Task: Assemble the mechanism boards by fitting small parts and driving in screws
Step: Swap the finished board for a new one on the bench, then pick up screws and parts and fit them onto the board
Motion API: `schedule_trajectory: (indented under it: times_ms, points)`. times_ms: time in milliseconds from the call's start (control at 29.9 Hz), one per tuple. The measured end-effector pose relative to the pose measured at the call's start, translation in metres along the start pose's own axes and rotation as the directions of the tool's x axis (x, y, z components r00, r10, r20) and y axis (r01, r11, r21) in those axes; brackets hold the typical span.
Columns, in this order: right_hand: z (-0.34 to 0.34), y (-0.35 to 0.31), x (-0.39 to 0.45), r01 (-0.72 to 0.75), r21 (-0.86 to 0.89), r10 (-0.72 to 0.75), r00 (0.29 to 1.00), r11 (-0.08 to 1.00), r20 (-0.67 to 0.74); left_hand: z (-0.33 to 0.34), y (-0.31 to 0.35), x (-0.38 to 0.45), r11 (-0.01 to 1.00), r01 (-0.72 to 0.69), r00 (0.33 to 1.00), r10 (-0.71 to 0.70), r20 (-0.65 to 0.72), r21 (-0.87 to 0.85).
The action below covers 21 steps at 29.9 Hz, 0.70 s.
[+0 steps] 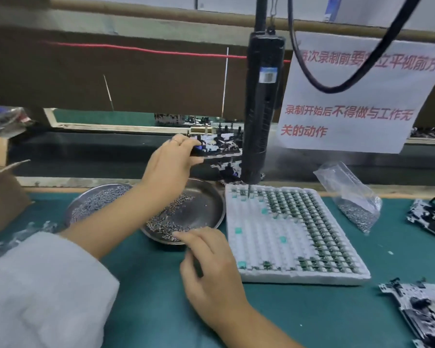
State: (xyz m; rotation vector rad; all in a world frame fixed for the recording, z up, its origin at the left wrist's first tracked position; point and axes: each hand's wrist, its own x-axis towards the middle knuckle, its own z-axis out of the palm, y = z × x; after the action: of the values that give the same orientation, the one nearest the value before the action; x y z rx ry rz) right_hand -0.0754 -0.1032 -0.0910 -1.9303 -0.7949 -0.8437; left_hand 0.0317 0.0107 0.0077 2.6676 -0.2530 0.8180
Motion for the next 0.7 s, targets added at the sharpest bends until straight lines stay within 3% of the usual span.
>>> schedule_trajectory:
  times_ms: [134, 234, 301, 367, 434, 501, 568, 634, 701]
  points:
    - [-0.007, -0.006, 0.0, -0.109, 0.099, 0.122, 0.984, 0.989, -0.128, -0.056, -0.032, -0.066, 0.999, -0.036, 0.989, 0.035, -0.144, 0.001]
    - [-0.013, -0.013, 0.0, -0.075, 0.134, 0.11, 0.954, 0.988, -0.278, -0.084, -0.043, -0.124, 0.995, -0.098, 0.989, 0.101, -0.104, 0.032]
    - [-0.018, -0.017, -0.004, 0.0, 0.118, 0.036, 0.953, 0.993, -0.302, -0.094, -0.048, -0.159, 0.988, -0.139, 0.989, 0.142, -0.036, 0.066]
    - [-0.022, -0.021, -0.009, 0.082, 0.096, -0.062, 0.979, 0.992, -0.196, -0.095, -0.05, -0.19, 0.973, -0.204, 0.979, 0.202, 0.033, 0.105]
    - [-0.023, -0.026, -0.012, 0.209, 0.039, -0.211, 0.977, 0.977, 0.041, -0.091, -0.053, -0.212, 0.961, -0.256, 0.964, 0.245, 0.105, 0.109]
    - [-0.019, -0.029, -0.014, 0.342, -0.028, -0.315, 0.89, 0.939, 0.329, -0.086, -0.057, -0.225, 0.956, -0.276, 0.951, 0.255, 0.176, 0.103]
    - [-0.014, -0.031, -0.014, 0.438, -0.095, -0.326, 0.781, 0.894, 0.533, -0.082, -0.062, -0.23, 0.953, -0.287, 0.943, 0.264, 0.2, 0.095]
    - [-0.012, -0.031, -0.015, 0.454, -0.126, -0.296, 0.742, 0.882, 0.601, -0.081, -0.069, -0.232, 0.959, -0.278, 0.946, 0.262, 0.189, 0.06]
    - [-0.012, -0.031, -0.015, 0.406, -0.128, -0.256, 0.76, 0.905, 0.597, -0.083, -0.077, -0.23, 0.976, -0.216, 0.969, 0.21, 0.13, 0.033]
